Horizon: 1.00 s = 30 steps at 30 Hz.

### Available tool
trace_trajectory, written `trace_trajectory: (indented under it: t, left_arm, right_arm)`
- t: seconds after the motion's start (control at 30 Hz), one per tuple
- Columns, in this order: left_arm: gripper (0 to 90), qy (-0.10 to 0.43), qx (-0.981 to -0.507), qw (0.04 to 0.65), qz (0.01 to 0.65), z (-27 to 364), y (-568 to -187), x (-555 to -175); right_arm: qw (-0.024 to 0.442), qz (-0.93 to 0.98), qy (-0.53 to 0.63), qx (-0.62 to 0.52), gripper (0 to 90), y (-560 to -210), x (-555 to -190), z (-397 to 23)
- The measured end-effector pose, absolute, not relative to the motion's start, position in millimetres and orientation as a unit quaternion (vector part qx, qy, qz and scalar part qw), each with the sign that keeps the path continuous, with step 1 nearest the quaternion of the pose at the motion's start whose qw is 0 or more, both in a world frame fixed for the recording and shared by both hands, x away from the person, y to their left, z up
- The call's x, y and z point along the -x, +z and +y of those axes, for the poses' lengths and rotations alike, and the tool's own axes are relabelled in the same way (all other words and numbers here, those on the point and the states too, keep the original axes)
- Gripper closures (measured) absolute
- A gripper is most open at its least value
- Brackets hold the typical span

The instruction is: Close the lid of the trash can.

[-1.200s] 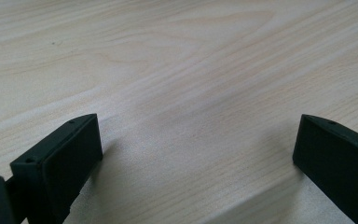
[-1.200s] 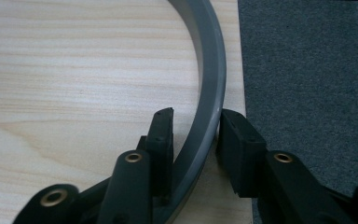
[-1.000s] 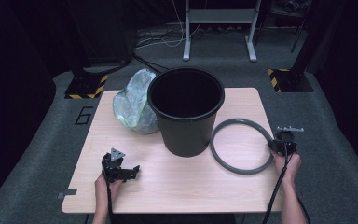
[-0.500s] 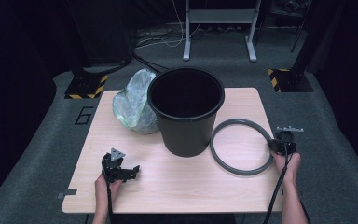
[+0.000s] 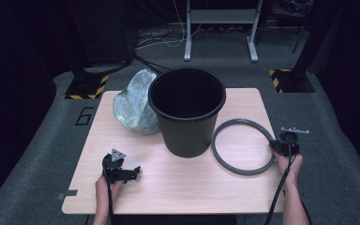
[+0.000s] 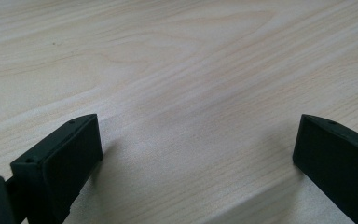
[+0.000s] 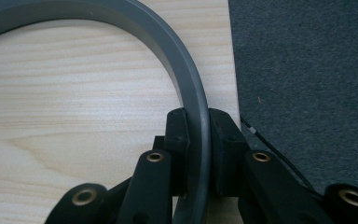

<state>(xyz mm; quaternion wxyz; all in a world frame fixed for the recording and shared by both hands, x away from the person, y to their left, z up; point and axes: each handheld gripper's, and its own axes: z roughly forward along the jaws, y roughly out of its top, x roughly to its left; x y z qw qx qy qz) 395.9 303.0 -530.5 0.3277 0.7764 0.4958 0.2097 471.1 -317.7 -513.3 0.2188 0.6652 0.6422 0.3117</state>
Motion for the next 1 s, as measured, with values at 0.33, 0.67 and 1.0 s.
trace_trajectory:
  t: [0.33, 0.67, 1.0]
  left_arm:
    - [1.1, 0.21, -0.776, 0.328, 0.496, 303.0, -530.4, -395.9]
    - [1.6, 0.21, -0.776, 0.329, 0.495, 303.0, -530.4, -395.7]
    - [1.7, 0.21, -0.776, 0.328, 0.495, 303.0, -530.4, -395.7]
  right_arm:
    - [0.21, 0.623, 0.33, -0.678, 79.0, -507.6, -465.1, -328.1]
    - [0.204, 0.613, 0.348, -0.68, 79.1, -498.9, -463.1, -330.1]
    - [0.209, 0.606, 0.358, -0.679, 79.1, -484.8, -460.1, -333.9]
